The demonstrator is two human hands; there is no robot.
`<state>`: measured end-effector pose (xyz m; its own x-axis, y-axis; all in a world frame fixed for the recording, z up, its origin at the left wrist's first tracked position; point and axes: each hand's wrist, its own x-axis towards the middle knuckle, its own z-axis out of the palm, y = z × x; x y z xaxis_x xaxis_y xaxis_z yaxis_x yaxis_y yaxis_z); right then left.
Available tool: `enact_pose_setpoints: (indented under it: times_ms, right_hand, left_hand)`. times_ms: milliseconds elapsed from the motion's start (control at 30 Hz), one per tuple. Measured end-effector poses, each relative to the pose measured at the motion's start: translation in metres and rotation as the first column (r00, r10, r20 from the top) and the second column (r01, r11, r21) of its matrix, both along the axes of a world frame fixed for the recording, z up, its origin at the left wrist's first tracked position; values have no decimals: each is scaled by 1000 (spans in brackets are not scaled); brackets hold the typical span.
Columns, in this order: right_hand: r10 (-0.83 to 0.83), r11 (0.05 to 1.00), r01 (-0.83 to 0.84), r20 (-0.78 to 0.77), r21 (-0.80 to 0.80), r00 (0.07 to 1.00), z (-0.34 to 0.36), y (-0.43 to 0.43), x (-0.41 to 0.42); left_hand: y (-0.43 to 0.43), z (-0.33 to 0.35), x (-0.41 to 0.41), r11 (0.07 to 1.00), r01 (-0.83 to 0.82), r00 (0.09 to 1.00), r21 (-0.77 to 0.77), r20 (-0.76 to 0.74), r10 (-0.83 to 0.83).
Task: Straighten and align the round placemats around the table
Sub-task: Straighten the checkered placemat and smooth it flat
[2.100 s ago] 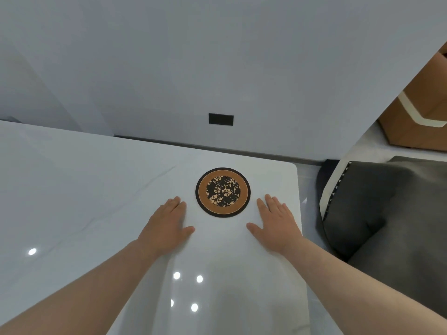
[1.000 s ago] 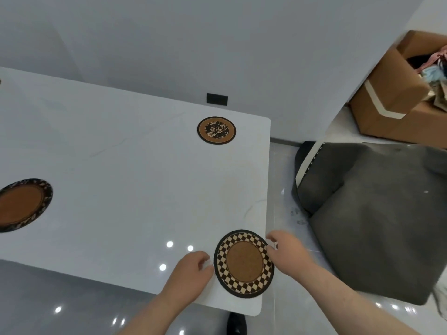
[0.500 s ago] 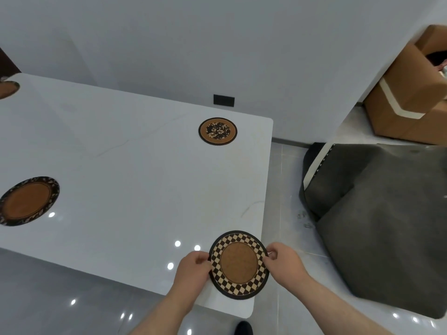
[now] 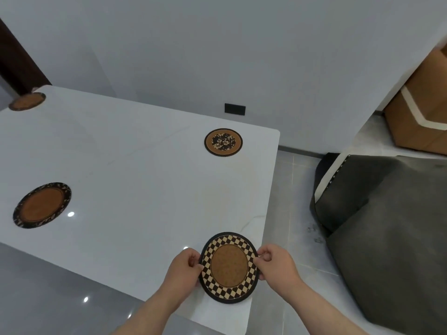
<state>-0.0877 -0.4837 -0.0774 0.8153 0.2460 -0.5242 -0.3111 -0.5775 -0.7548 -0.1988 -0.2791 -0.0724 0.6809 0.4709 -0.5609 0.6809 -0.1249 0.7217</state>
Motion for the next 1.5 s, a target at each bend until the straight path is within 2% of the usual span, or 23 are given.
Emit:
enact_pose_setpoints:
  times_ms: [167,467,600,767,900,1000,1033,1067,1133,1167,1233,1300,1367,1500]
  right_hand:
    - [21,999,-19,-39,48,999,13,14,1]
    - [46,997,-41,-68,68,997,22,56,-1]
    - [20,999,-16,-84,47,996,19,80,-5]
    - [-40,999,37,-93,-33,995,10,117,-18]
    - [4,990,-11,-54,-138,999,-3,137,-27]
    - [121,968,-104,58,-229,991,-13,142,-28]
    - [180,956,-152,90,-253,980,-14,142,-30]
    - [261,928,-204,155,-311,953,-17,139,-32]
    - [472,816,-237,371,-527,800,-32,130,-39]
    - [544,765,-232,412,-600,731,-38,125,-44]
    - [638,697,-280,392,-660,663,-46,118,-51]
    - [687,656,-324,361,-682,630,-55,115,-54]
    - [689,649,-320,354,-690,632,-57,113,-55]
    - [673,656,-332,327,-678,663,-54,115,-55]
  left_hand:
    - [20,24,1,999,-18,1000,51,16,17]
    - [64,31,4,999,-20,999,43,33,18]
    - [91,28,10,997,41,999,61,33,-43]
    - [137,16,21,976,204,978,77,29,-206]
    - [158,-1,22,946,262,962,190,23,-271]
    - [174,-16,24,870,387,912,305,17,-411]
    - [179,-20,20,817,443,874,370,24,-485]
    - [185,-24,16,721,496,820,484,12,-573]
    - [201,-44,6,457,546,706,702,-91,-702]
    - [207,-50,0,374,589,664,717,-166,-729]
    - [217,-61,-9,247,654,583,715,-268,-767]
    - [222,-66,-12,191,677,529,711,-289,-798]
    - [223,-68,-12,167,650,520,741,-274,-809]
    - [220,-66,-13,172,659,515,732,-272,-812]
